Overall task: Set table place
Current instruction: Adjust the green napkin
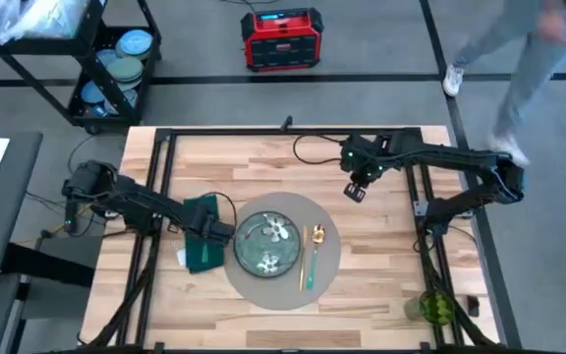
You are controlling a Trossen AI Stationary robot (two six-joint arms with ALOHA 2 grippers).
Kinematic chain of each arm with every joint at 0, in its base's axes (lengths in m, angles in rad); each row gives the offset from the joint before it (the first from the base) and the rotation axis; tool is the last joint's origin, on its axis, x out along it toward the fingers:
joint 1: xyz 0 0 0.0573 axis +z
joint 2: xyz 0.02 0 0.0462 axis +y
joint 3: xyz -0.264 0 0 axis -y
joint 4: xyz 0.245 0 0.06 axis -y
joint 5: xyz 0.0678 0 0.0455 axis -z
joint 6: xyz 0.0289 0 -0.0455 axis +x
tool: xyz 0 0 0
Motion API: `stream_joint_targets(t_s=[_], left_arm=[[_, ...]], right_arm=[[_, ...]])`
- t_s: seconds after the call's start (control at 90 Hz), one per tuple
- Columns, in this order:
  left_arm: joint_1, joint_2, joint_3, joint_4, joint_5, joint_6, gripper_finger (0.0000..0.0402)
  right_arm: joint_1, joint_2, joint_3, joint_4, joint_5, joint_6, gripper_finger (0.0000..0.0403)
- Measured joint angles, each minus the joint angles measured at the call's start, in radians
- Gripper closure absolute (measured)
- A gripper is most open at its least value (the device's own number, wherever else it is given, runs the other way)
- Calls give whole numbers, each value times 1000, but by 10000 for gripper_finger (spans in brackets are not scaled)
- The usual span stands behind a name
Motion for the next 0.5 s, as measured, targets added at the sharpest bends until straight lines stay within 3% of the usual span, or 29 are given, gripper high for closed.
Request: stream_joint_targets(t_s=[0.5], left_arm=[[-221,1,7,55,81,-192,401]], right_arm=[[2,0,0,3,0,-21,403]])
